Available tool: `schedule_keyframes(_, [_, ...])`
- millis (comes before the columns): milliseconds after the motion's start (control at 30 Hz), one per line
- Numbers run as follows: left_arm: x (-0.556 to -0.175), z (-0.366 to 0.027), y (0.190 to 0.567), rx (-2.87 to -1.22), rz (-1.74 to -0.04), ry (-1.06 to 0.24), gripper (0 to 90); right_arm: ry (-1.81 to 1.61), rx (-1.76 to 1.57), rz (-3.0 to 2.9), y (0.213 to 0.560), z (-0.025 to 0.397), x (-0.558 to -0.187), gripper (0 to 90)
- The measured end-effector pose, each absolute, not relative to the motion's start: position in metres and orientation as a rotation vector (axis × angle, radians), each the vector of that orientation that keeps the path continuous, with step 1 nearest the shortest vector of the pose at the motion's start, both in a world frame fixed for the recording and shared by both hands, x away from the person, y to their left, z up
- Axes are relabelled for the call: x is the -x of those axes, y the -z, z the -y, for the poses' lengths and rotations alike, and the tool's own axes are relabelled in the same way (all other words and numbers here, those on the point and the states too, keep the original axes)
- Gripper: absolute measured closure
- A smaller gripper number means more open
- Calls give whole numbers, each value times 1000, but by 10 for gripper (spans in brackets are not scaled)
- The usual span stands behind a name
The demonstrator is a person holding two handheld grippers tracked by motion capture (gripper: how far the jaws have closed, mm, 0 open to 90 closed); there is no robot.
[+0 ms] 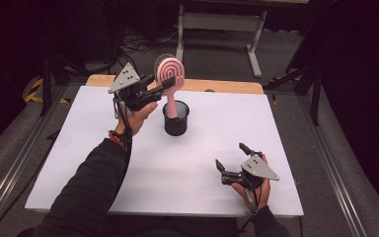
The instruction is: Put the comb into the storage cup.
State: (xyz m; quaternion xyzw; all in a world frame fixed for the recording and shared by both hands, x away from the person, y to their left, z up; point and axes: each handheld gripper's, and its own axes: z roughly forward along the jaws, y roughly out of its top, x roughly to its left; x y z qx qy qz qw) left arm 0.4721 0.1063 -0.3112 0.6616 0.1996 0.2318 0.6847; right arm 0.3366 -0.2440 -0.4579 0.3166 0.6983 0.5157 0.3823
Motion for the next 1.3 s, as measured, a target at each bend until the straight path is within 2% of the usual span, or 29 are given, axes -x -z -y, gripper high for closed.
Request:
schedule_keyframes(400, [-495, -100, 331, -1491, -514, -502, 631, -1312, -797, -1789, 458, 243, -337, 59])
schedule_keyframes(1300, [-503, -85, 364, -1547, -568, -435, 630, -1298, -801, -1779, 459, 243, -336, 74])
